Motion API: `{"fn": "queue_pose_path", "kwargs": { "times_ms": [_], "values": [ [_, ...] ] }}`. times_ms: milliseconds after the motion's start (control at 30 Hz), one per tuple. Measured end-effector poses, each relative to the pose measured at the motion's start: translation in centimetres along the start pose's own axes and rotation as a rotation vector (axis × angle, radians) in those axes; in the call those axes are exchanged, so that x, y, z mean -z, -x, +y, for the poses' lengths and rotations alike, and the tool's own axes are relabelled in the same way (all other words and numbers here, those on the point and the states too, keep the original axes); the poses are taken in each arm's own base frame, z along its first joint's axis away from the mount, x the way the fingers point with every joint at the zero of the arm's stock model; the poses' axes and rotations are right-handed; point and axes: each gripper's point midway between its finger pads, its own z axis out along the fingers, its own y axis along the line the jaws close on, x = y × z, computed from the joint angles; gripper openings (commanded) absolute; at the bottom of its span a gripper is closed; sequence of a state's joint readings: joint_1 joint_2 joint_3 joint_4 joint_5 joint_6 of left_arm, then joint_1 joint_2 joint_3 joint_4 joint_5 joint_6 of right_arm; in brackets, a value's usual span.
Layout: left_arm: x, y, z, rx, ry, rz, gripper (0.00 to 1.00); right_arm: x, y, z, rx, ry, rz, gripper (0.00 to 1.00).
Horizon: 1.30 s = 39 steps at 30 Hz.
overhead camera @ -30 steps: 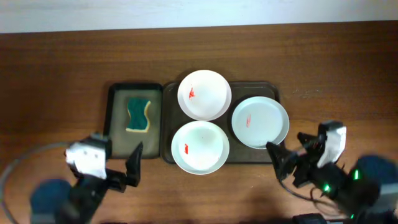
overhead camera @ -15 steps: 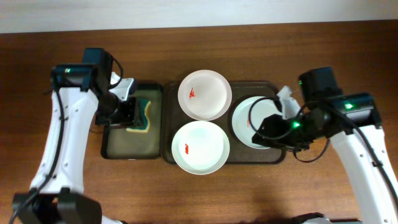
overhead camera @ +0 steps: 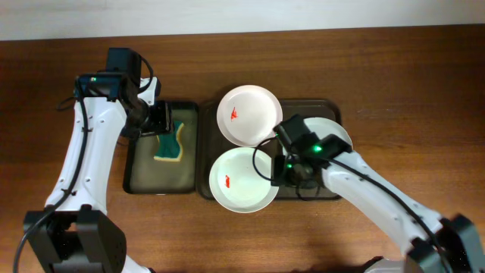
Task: Clean dirty plates on tray and stack at the side
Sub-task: 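Move left gripper to sponge and right gripper to top plate stack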
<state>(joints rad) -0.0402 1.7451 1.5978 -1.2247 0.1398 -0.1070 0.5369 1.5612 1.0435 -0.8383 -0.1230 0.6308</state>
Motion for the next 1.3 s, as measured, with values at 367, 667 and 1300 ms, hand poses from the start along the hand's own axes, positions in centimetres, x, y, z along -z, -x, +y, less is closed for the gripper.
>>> {"fn": "queue_pose_path", "kwargs": {
  "times_ms": [367,667,1300],
  "values": [
    [-2.3,0.2,0.4,0.001,0.001,-0.023,0.6,-4.4,0.4,-0.6,-0.016,-0.051,0.052,0.19],
    [-3.7,0.2,1.3,0.003,0.041,-0.036,0.63,-4.4,0.5,-0.4,-0.003,-0.043,0.051,0.1],
    [-4.8,0.7,1.5,0.014,0.046,-0.07,0.84,6.6,12.5,1.3,0.115,0.109,-0.194,0.68]
  ]
}}
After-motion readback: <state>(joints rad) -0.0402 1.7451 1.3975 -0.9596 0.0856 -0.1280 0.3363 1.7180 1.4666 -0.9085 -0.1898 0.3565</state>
